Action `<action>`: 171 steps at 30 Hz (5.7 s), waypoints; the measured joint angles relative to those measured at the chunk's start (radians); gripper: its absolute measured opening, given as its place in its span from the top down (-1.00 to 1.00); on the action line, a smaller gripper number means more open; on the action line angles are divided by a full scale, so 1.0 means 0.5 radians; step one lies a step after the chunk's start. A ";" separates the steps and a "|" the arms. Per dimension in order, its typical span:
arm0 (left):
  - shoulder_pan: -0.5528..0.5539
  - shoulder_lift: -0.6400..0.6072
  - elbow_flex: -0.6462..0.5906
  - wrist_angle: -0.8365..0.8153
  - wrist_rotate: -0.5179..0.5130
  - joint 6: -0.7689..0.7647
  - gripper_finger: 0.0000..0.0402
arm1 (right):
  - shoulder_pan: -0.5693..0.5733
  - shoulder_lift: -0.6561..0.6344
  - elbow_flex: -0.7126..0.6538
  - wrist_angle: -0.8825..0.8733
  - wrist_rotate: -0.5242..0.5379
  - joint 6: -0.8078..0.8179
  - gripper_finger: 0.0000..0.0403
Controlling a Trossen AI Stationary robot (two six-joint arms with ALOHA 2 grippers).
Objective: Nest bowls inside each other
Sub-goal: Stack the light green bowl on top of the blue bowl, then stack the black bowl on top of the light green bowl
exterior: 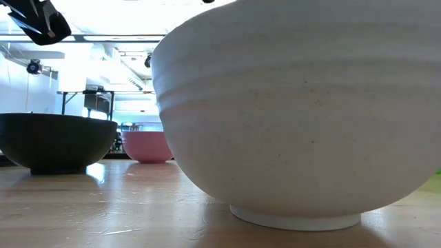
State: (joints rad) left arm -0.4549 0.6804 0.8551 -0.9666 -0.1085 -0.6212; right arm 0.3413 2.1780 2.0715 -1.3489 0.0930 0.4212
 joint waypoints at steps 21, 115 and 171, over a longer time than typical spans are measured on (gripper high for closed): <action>0.000 0.049 0.000 0.032 -0.001 0.014 0.55 | -0.021 0.005 -0.106 0.154 -0.053 -0.059 0.96; 0.912 0.844 -0.274 0.099 0.520 -0.502 0.99 | -0.117 -2.361 -2.692 2.812 0.532 0.309 0.96; 1.106 2.924 2.399 -0.597 0.550 0.330 1.00 | -0.115 -3.081 -2.758 1.784 0.322 -0.059 0.96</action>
State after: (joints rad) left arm 0.0982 2.1422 2.0548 -1.2652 0.1664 -0.4560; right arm 0.2836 0.6375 0.6926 -0.4568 0.2543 0.3916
